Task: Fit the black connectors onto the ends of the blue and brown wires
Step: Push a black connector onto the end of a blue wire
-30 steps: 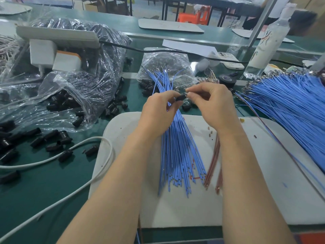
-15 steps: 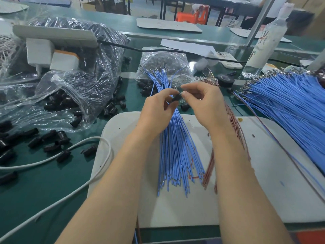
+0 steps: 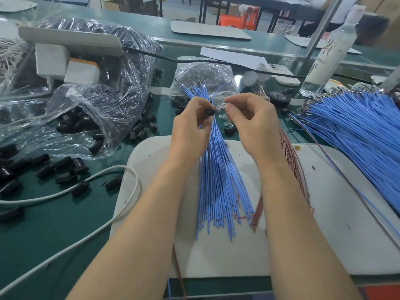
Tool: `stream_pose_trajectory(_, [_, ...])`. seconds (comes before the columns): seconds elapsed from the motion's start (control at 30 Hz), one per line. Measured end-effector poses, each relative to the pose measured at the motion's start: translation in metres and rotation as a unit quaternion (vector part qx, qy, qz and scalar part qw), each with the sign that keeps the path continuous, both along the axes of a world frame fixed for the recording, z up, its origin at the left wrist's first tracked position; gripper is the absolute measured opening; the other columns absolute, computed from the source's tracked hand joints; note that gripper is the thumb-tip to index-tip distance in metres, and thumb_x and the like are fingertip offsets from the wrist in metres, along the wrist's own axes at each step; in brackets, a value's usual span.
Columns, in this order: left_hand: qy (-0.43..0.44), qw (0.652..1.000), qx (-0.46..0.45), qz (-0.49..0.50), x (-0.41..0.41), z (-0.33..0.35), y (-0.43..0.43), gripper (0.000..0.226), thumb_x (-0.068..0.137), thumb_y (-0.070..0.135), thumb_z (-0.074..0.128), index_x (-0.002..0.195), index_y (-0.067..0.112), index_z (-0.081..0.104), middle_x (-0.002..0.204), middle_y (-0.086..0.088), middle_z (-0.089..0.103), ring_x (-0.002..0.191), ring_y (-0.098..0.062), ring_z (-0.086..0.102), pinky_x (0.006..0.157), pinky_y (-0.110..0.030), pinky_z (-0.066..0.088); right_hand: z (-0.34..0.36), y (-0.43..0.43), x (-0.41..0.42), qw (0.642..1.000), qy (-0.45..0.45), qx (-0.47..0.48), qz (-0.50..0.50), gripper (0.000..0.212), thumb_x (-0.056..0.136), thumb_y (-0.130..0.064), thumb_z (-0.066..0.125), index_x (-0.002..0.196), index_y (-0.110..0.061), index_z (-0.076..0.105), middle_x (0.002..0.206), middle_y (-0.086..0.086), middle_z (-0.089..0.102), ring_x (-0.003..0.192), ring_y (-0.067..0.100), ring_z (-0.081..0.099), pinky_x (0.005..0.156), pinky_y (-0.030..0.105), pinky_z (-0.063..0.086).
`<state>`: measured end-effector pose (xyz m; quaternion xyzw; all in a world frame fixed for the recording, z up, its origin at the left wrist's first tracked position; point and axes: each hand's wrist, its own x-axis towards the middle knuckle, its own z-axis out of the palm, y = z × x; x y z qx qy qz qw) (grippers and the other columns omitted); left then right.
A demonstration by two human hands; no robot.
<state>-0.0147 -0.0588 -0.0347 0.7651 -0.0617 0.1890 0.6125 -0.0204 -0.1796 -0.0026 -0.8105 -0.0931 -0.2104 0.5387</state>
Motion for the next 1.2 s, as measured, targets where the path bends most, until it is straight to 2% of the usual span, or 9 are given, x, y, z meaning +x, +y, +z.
stream_pose_trajectory(0.17, [0.008,1.000,-0.005,0.002,0.001,0.001,-0.001,0.020,0.089,-0.001,0.055,0.093,0.019,0.055,0.087,0.006,0.067,0.084,-0.002,0.064,0.081,-0.008,0.046,0.002,0.005,-0.003,0.998,-0.027,-0.052,-0.006,0.012,0.088,-0.005,0.064,0.097,-0.007,0.071,0.083,-0.006,0.068,0.074,-0.005,0.061,0.077,0.012,0.049])
stream_pose_trajectory(0.37, [0.005,1.000,0.028,-0.003,0.000,0.000,-0.002,0.020,0.089,-0.001,0.053,0.097,0.016,0.059,0.086,0.008,0.066,0.086,-0.007,0.064,0.080,-0.010,0.047,0.002,0.008,-0.005,0.991,-0.069,-0.107,-0.031,0.012,0.087,-0.006,0.064,0.095,-0.007,0.072,0.083,-0.005,0.067,0.079,0.007,0.065,0.080,0.019,0.052])
stream_pose_trajectory(0.5, [-0.015,0.997,0.076,0.003,0.000,-0.001,-0.002,0.019,0.090,0.002,0.053,0.101,0.015,0.063,0.087,0.009,0.065,0.087,-0.011,0.063,0.083,-0.022,0.050,0.001,0.007,-0.004,0.985,-0.082,-0.140,-0.052,0.011,0.086,-0.006,0.064,0.092,-0.007,0.073,0.082,0.000,0.070,0.077,0.012,0.065,0.078,0.023,0.051])
stream_pose_trajectory(0.7, [-0.076,0.980,0.182,0.026,-0.002,0.001,-0.004,0.018,0.090,0.012,0.060,0.106,0.013,0.068,0.086,0.013,0.059,0.091,-0.017,0.052,0.079,-0.023,0.042,0.002,-0.007,0.001,0.989,-0.021,-0.137,-0.056,0.012,0.086,-0.011,0.066,0.095,-0.012,0.074,0.081,-0.006,0.068,0.078,0.009,0.065,0.081,0.023,0.051])
stream_pose_trajectory(0.93, [-0.053,0.978,0.200,0.027,-0.004,0.002,-0.003,0.015,0.089,0.026,0.065,0.101,0.020,0.071,0.076,0.020,0.054,0.099,-0.016,0.053,0.098,-0.043,0.038,-0.002,-0.023,0.007,0.995,0.046,-0.087,-0.018,0.009,0.086,-0.010,0.066,0.093,-0.013,0.073,0.080,0.000,0.071,0.073,0.008,0.064,0.078,0.024,0.053])
stream_pose_trajectory(1.0, [-0.042,0.978,0.203,0.013,-0.003,0.001,-0.002,0.015,0.088,0.026,0.066,0.101,0.020,0.071,0.073,0.022,0.051,0.099,-0.016,0.054,0.099,-0.041,0.038,-0.003,-0.025,0.009,0.993,0.061,-0.097,-0.010,0.008,0.086,-0.011,0.067,0.091,-0.014,0.073,0.082,0.003,0.071,0.076,0.012,0.065,0.081,0.028,0.054])
stream_pose_trajectory(1.07, [-0.044,0.978,0.204,-0.001,-0.002,0.000,-0.002,0.016,0.087,0.021,0.067,0.101,0.016,0.070,0.073,0.019,0.052,0.098,-0.016,0.053,0.094,-0.026,0.040,-0.005,-0.027,0.010,0.992,0.076,-0.097,-0.001,0.007,0.086,-0.011,0.068,0.089,-0.016,0.072,0.081,0.001,0.070,0.079,0.016,0.067,0.083,0.035,0.055])
stream_pose_trajectory(1.13, [-0.044,0.977,0.206,-0.006,-0.002,-0.001,-0.002,0.016,0.087,0.019,0.066,0.102,0.014,0.070,0.075,0.012,0.055,0.096,-0.013,0.051,0.080,-0.006,0.034,-0.006,-0.029,0.011,0.992,0.085,-0.089,0.005,0.009,0.085,-0.011,0.068,0.086,-0.019,0.071,0.078,-0.001,0.070,0.078,0.016,0.067,0.083,0.036,0.056])
stream_pose_trajectory(1.2, [-0.039,0.978,0.204,-0.008,-0.002,-0.001,-0.002,0.016,0.087,0.018,0.066,0.102,0.014,0.069,0.074,0.013,0.054,0.092,-0.010,0.048,0.074,0.000,0.031,-0.008,-0.028,0.012,0.993,0.092,-0.070,0.015,0.012,0.085,-0.009,0.068,0.083,-0.021,0.070,0.076,-0.002,0.069,0.073,0.012,0.066,0.079,0.031,0.056])
